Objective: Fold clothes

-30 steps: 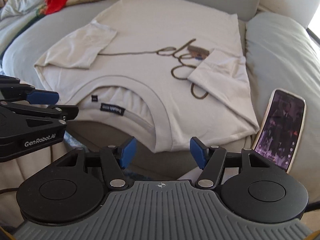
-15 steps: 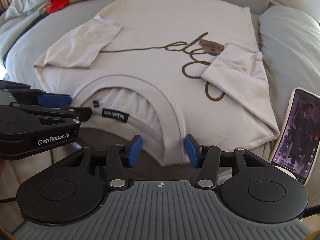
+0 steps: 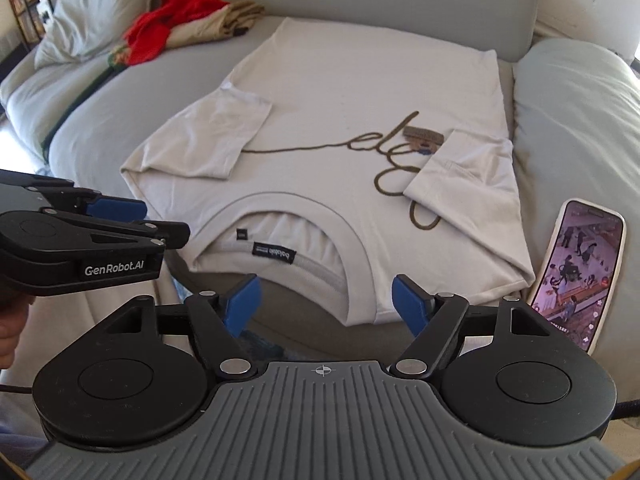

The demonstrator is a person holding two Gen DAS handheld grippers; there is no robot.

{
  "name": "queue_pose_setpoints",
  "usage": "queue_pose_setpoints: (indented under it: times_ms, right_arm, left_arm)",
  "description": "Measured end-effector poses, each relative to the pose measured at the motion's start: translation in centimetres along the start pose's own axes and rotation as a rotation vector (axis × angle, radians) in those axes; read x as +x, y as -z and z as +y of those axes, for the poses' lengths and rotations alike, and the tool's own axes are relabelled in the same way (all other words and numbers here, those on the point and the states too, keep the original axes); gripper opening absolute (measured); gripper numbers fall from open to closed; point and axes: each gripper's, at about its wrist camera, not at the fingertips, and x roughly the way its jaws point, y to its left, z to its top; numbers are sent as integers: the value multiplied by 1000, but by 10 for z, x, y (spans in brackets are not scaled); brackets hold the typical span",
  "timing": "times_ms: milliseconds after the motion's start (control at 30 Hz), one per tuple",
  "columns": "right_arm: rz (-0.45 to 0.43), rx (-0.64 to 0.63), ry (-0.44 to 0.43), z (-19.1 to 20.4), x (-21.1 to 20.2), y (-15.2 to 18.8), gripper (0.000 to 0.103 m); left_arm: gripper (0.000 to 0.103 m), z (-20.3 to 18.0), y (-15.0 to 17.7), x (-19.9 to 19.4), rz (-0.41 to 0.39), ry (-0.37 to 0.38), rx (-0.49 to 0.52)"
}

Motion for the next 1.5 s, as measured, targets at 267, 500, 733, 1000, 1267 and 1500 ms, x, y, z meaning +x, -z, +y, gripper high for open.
queue_pose_setpoints:
  times_ms: [267,500,733,1000,1267,1500]
  right_arm:
    - [-111,60,-32,-12,-22,-14,83]
    - [-222,236,-153,-66,-59,-44,93]
    - [-323,448,-223,-131,-73,-88,95]
    - [-339,781,-275,-207,-3,-132,79]
    - [-725,1251,-53,-278,54,-137,86]
    - [-512,750,307,-274,127,-223,81]
  left_arm:
    - [59,17,-13,-19,-85,-20,-38]
    - [64,55,-45,-49,-200,-19,-110]
    - [63,96,-93,-38,-232,-20,-190]
    - [60,123,-158,33,-171,-23,-208]
    - [60,139,-190,97,-32,-42,-195]
    - [60,163,-245,156,28,-10,-211]
